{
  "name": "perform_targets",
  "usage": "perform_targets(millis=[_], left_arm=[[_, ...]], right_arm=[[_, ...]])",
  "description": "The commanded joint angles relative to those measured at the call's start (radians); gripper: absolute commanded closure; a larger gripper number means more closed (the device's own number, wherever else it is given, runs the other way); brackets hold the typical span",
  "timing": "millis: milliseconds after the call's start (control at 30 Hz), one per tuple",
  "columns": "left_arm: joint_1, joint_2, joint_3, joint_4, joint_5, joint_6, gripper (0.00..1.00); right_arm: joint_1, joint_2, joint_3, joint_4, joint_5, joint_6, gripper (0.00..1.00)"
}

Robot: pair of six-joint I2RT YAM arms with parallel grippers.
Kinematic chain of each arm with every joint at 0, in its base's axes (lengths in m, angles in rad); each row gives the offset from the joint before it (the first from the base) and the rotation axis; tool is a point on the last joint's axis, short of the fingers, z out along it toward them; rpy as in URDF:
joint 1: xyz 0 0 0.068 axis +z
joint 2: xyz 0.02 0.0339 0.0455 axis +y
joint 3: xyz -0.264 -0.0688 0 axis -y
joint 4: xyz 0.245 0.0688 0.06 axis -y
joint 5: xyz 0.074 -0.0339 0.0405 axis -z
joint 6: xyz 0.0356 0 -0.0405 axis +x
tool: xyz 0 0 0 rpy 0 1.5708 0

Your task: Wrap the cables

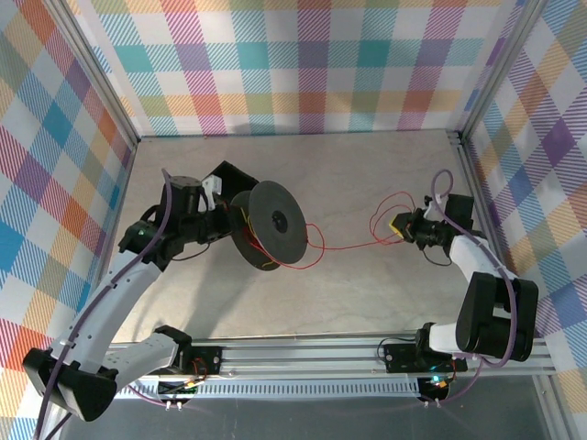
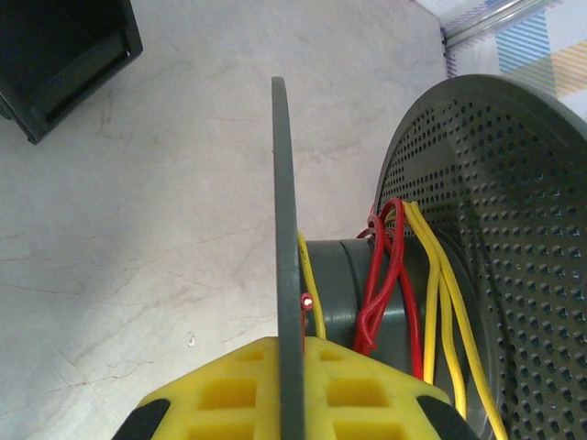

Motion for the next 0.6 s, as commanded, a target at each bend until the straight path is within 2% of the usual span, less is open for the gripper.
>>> perform_targets(millis=[0, 100, 200, 367, 467, 567], left_arm=[[0.001, 0.017, 0.006, 0.083, 0.119, 0.025, 1.00], [-0.019, 0.050, -0.009, 0.130, 0.156, 0.011, 1.00], [-0.041, 0.074, -0.022, 0.181, 0.189, -0.008, 1.00], [-0.060, 0.082, -0.019, 0.154, 0.162, 0.012, 1.00], [-0.060, 0.069, -0.010, 0.084, 0.068, 0.040, 1.00], [-0.059, 0.051, -0.007, 0.025, -0.075, 0.055, 1.00]], right_arm=[[0.000, -0.031, 0.048, 0.080, -0.064, 0.037, 1.00], [0.045, -0.033, 0.081, 0.101, -0.090, 0.046, 1.00], [0.080, -0.026, 0.106, 0.090, -0.061, 0.049, 1.00], [0.069, -0.063, 0.127, -0.002, 0.145, 0.040, 1.00], [0.047, -0.107, 0.118, -0.010, 0.192, 0.056, 1.00], [0.033, -0.154, 0.105, 0.006, 0.149, 0.073, 1.00]])
